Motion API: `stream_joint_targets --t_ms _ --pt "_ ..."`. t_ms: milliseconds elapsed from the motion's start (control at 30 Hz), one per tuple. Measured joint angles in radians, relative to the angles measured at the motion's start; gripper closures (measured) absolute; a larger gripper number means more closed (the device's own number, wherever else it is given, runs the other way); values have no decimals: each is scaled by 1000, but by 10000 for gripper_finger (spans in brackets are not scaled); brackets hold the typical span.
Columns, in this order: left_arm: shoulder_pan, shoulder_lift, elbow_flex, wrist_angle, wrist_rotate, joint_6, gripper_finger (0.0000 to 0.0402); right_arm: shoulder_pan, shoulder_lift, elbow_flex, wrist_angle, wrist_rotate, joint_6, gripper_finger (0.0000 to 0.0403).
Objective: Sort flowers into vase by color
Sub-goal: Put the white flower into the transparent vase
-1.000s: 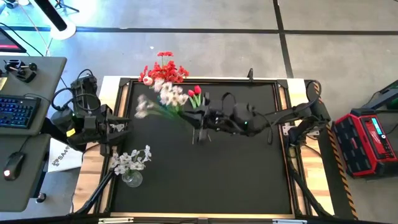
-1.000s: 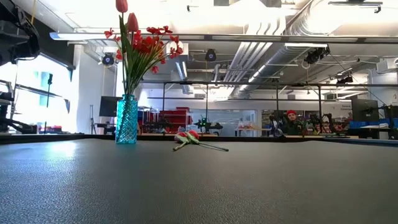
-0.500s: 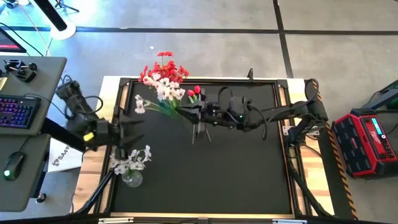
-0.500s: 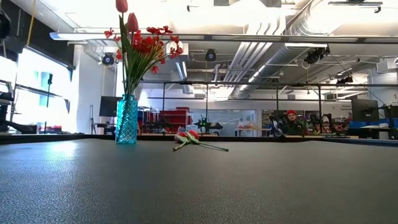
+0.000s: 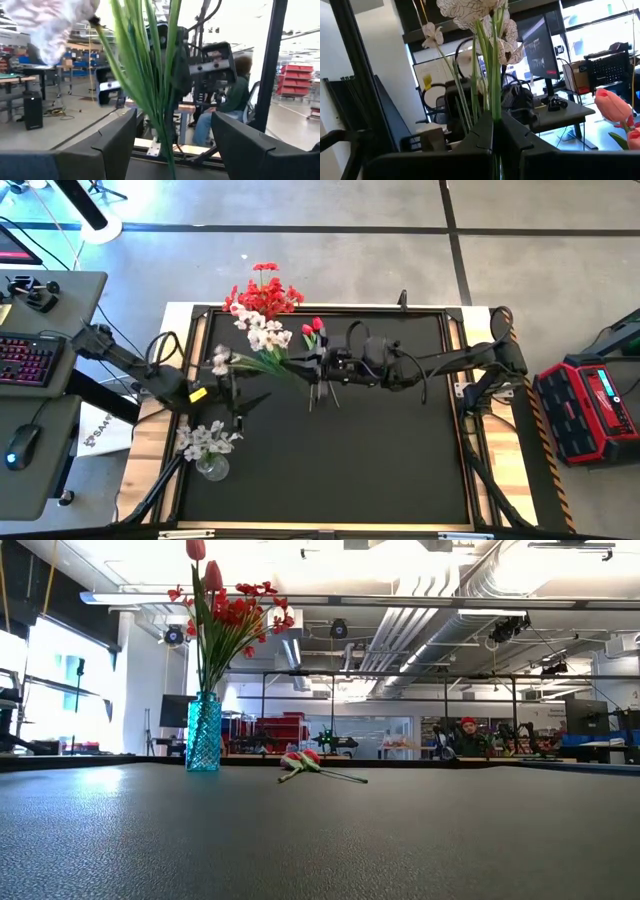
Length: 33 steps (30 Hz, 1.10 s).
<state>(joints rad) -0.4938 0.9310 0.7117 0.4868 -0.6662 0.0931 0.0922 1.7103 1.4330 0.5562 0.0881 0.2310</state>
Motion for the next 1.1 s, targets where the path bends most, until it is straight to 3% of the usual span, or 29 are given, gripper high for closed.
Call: stream_joint_targets --t_ms 267,433,567,833,967,1100 --pt "111 74 86 -104 164 -116 165 7 0 0 -6 -38 -3 403" --pt "148 108 100 -102 186 -172 195 16 0 0 -7 -39 -6 403" --pt "160 108 101 -105 186 -191 245 28 0 0 -39 -39 -9 403" --pt "159 105 101 -146 233 -134 389 45 -1 0 -125 -31 34 401" --pt "144 88 101 -184 216 -112 393 46 -1 0 -126 -16 80 375" --pt "114 39 101 -269 142 -87 398 53 -4 0 -127 33 112 322"
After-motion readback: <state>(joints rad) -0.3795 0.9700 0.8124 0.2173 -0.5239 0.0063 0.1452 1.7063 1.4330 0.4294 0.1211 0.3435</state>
